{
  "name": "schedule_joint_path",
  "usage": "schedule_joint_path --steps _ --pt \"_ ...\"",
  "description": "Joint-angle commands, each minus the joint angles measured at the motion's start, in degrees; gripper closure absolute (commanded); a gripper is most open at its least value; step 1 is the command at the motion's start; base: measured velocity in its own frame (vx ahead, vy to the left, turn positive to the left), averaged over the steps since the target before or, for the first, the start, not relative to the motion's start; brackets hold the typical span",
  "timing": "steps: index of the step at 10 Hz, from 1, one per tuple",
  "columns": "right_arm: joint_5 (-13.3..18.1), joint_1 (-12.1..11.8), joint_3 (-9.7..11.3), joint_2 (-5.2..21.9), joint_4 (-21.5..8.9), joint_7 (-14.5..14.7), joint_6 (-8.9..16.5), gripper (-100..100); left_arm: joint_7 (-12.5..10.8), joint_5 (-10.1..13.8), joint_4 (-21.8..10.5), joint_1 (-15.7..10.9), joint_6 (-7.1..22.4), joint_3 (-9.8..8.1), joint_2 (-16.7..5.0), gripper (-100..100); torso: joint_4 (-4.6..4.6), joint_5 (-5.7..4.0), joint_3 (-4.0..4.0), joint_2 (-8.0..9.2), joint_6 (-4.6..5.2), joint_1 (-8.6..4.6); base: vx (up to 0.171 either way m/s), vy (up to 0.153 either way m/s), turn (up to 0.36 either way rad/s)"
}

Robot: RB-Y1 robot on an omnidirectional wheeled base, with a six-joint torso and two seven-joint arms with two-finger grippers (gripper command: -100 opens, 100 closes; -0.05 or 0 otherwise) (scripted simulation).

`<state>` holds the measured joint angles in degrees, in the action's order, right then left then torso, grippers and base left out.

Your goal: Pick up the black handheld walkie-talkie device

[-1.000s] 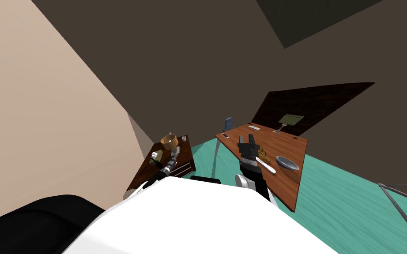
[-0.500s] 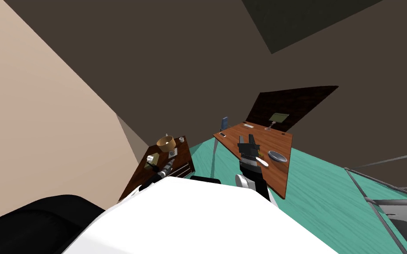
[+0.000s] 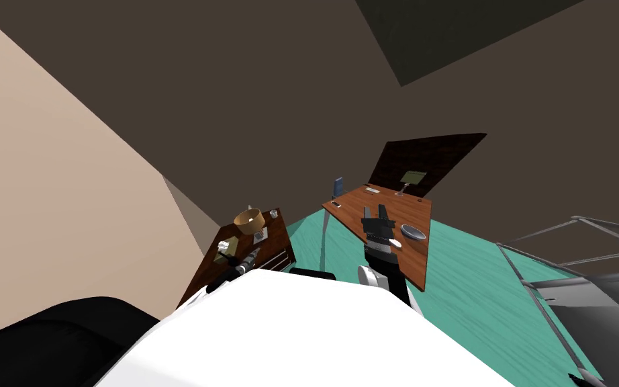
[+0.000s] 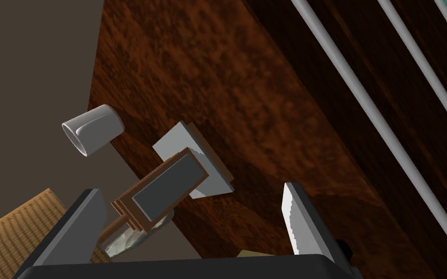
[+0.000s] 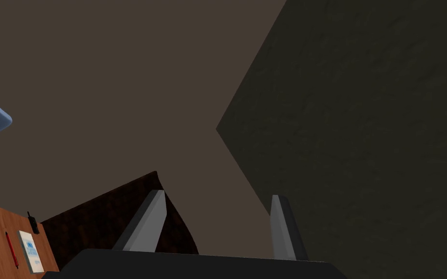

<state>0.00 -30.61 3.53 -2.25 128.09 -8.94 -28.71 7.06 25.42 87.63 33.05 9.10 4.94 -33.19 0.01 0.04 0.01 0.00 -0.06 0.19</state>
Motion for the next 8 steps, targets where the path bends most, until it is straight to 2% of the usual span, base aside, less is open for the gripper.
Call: schedule_joint_path --steps 1,4,5,8 --pt "0.00 0.00 0.00 0.00 0.00 0.00 0.00 0 0.80 1.48 -2.86 -0.58 1.14 0.00 -1.28 -100 0.00 0.00 0.00 0.00 0.00 0.00 -0.005 0.029 -0.105" --pt "0.00 0.00 0.00 0.00 0.00 0.00 0.00 0 2.87 4.75 -9.30 -1.16 5.08 -0.72 -4.07 -100 0.00 0.02 -0.01 -0.01 0.02 0.13 -0.011 0.050 -0.182" --pt "0.00 0.00 0.00 0.00 0.00 0.00 0.00 0 2.87 4.75 -9.30 -1.16 5.08 -0.72 -4.07 -100 0.00 0.01 0.01 0.02 -0.01 0.12 -0.014 0.041 -0.067" --pt "0.00 0.00 0.00 0.00 0.00 0.00 0.00 0 4.11 6.68 -12.81 -1.52 7.40 -1.18 -5.80 -100 -0.01 0.01 -0.02 -0.03 -0.01 0.01 -0.003 0.029 -0.087"
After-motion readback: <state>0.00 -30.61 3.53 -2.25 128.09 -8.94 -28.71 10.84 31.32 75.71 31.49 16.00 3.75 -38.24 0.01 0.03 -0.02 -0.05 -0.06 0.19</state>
